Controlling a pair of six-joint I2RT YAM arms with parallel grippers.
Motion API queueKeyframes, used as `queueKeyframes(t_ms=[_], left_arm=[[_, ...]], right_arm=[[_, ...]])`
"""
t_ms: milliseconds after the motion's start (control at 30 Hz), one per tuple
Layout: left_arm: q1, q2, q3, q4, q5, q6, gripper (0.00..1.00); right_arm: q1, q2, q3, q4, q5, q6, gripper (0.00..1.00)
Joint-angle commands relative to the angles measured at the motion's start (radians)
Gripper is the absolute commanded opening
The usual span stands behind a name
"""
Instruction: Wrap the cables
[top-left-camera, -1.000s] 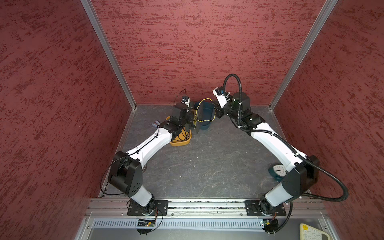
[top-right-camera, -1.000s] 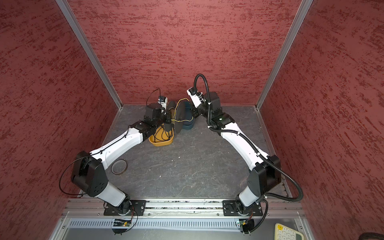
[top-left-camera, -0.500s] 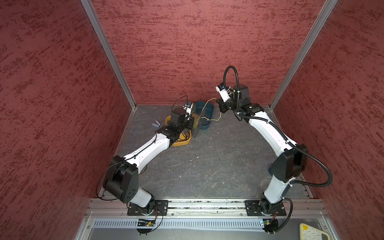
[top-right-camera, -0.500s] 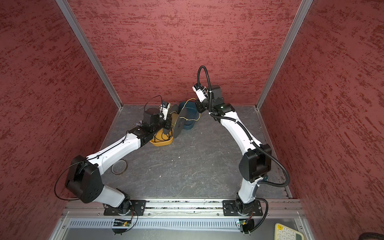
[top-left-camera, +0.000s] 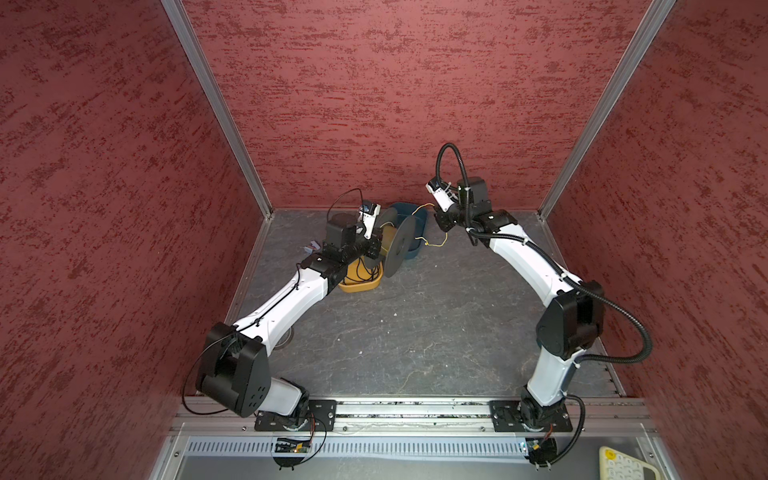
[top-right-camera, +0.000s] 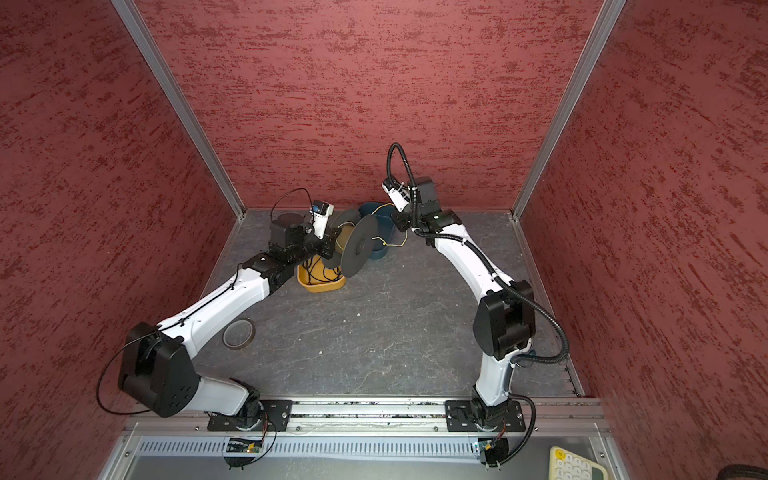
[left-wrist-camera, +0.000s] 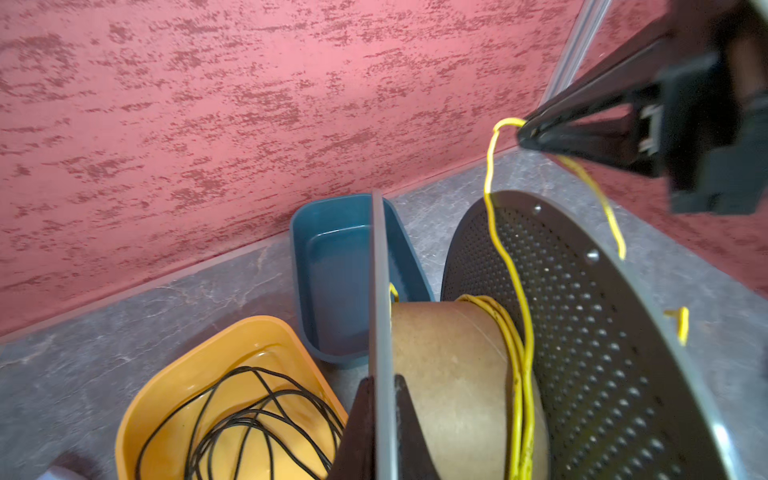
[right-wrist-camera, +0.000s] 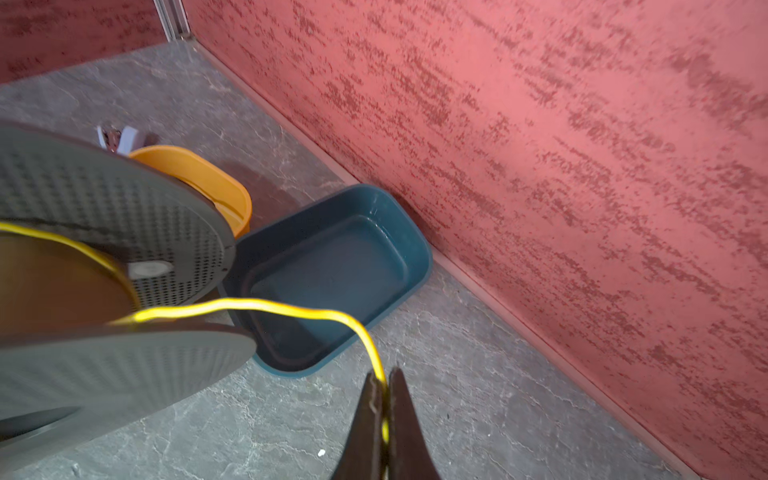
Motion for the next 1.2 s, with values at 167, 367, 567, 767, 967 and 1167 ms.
queueKeyframes(t_ms=[167, 367, 567, 767, 967, 1167], left_arm=[[0.108, -0.088, 0.045, -0.057, 0.243, -0.158, 0.0], [0.175, -0.076, 0.057, 0.017, 0.355, -0.308, 0.0], [0.23, -0.015, 0.079, 0.139, 0.467, -0.514, 0.0], [0.266, 0.054, 0.064, 0.328, 0.524, -0.717, 0.0], [0.268, 0.129, 0.062, 0.447, 0.484, -0.848, 0.0], [0.267, 0.172, 0.032, 0.594, 0.43, -0.96, 0.0]], right_arm=[[-0.043, -0.073, -0.199, 0.278, 0.113, 0.0, 0.0], [-0.043, -0.183, -0.423, 0.449, -0.032, 0.082, 0.0], [-0.027, -0.259, -0.604, 0.594, -0.132, 0.197, 0.0], [0.002, -0.295, -0.739, 0.726, -0.206, 0.33, 0.0], [0.071, -0.29, -0.833, 0.91, -0.216, 0.475, 0.0], [0.149, -0.288, -0.884, 1.075, -0.157, 0.538, 0.0]])
